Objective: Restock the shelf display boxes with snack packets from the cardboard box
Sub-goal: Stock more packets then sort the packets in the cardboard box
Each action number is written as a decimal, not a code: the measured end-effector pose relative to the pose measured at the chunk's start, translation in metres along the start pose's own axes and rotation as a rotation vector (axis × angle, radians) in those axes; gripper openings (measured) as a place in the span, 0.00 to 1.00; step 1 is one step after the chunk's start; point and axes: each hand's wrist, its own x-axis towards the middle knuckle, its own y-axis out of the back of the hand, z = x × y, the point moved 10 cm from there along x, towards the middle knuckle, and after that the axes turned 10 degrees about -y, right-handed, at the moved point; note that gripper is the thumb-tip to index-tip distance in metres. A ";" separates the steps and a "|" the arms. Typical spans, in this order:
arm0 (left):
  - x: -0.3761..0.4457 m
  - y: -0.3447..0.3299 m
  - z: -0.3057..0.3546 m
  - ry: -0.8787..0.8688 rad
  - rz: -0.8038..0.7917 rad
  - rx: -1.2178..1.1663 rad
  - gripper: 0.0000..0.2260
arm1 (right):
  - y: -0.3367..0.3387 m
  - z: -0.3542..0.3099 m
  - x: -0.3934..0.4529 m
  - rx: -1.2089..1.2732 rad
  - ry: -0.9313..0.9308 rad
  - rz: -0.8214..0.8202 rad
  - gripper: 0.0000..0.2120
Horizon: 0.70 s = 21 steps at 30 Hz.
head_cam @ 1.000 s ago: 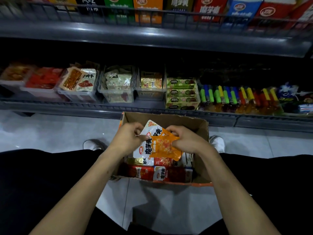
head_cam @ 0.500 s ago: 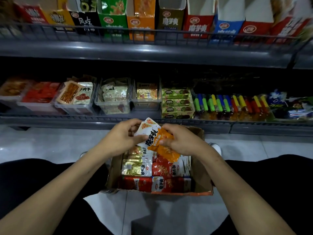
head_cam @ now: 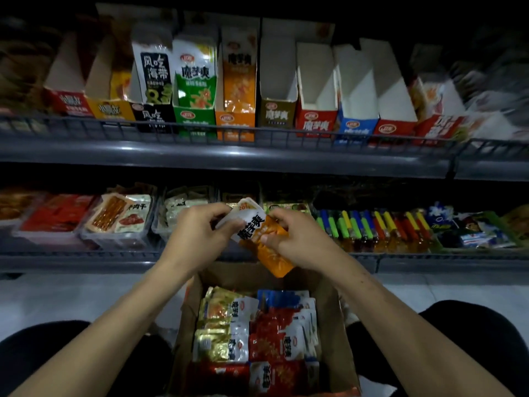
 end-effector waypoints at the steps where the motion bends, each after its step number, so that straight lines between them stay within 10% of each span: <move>1: 0.010 0.006 0.004 -0.009 0.013 -0.047 0.08 | 0.009 -0.010 0.001 -0.024 0.029 0.006 0.15; 9: 0.082 0.055 0.030 -0.115 0.233 -0.180 0.07 | 0.097 -0.058 0.021 0.138 0.053 0.222 0.15; 13: 0.110 0.083 0.034 -0.281 0.320 0.203 0.10 | 0.137 -0.084 0.038 0.293 0.057 0.323 0.14; 21: 0.136 0.053 -0.017 -0.158 0.028 0.592 0.30 | 0.166 -0.140 0.094 0.430 0.102 0.516 0.12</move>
